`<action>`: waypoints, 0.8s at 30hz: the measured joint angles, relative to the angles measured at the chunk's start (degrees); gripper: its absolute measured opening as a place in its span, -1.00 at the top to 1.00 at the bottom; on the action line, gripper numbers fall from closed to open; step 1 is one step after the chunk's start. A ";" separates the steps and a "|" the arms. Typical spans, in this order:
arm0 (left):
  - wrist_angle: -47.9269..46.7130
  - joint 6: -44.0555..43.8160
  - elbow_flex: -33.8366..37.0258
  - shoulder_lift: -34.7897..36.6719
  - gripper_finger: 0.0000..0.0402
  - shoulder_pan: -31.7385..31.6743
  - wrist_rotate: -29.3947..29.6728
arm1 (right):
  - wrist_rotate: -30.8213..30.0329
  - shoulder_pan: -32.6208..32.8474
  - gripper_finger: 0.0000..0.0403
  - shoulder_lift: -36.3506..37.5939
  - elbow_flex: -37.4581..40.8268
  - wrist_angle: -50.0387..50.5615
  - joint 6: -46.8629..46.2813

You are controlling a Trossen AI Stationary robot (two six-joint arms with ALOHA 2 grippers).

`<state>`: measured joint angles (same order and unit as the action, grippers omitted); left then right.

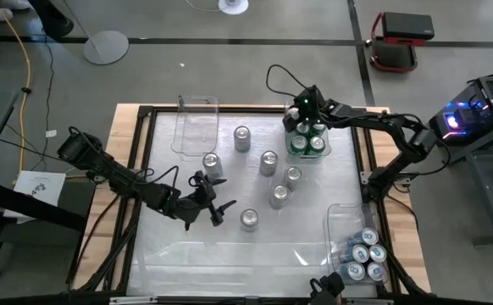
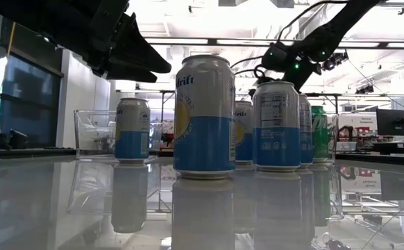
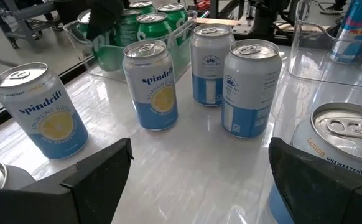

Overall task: Sort soda cans
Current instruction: Put the green soda can into the top right transparent bin, then put the blue-white soda can into the top left transparent bin

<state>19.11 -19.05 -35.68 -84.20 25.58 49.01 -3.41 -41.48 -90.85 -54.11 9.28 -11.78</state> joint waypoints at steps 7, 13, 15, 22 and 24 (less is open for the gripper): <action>0.00 -0.35 0.00 0.00 -0.77 0.00 0.00 | -0.04 -0.22 -0.78 0.30 -0.02 -0.54 0.45; 0.08 -0.35 0.00 0.00 -0.77 0.00 0.00 | -2.27 -0.24 -0.78 2.99 -0.02 -1.27 1.36; 0.15 -0.37 0.00 0.00 -0.77 0.00 0.02 | -3.82 -0.24 -0.78 4.50 -0.02 -1.14 1.63; 0.46 -0.39 0.00 0.00 -0.77 0.00 0.04 | -4.10 0.43 -0.78 10.54 -0.04 -1.09 2.43; 0.46 -0.41 0.00 0.00 -0.77 0.06 0.25 | -5.15 1.88 -0.78 12.67 -0.08 -0.99 3.15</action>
<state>19.57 -19.46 -35.68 -84.20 25.65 49.26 -8.57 -39.59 -78.18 -54.19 8.29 -8.63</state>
